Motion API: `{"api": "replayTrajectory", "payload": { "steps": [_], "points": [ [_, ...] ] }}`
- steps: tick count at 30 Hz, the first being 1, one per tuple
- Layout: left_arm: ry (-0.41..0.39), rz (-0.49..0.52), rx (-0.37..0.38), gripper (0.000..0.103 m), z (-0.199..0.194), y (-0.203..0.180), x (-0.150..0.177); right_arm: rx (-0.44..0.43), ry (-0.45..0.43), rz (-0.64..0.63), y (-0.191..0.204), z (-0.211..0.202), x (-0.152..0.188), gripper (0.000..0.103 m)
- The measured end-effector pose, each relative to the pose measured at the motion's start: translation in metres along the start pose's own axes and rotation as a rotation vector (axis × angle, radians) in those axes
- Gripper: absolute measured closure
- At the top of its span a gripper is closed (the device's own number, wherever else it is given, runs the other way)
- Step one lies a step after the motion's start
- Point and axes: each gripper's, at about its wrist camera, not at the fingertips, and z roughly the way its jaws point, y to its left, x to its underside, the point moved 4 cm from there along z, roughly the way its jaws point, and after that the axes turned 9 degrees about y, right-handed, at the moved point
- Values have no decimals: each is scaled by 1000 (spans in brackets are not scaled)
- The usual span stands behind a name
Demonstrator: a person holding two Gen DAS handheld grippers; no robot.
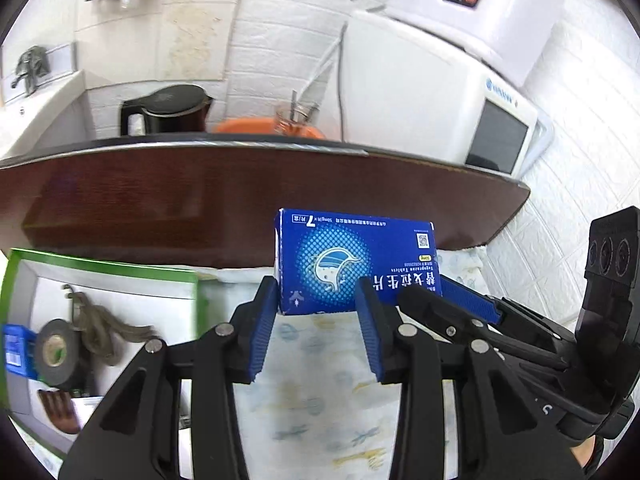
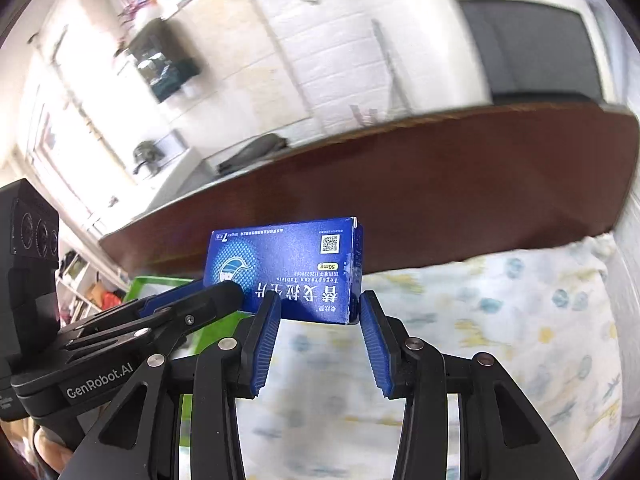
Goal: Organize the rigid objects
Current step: 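Carry the medicine box into the green box and open the left gripper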
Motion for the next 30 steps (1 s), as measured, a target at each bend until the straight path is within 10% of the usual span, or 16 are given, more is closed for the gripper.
{"api": "replayTrajectory", "payload": {
  "steps": [15,30],
  "points": [
    [-43,-198,-57,66,-67,150,38,-107,134,-180,164,75,25,59],
    [101,-249,-2,65,-25,175,79,-26,276,-193,169,124,63,59]
  ]
}}
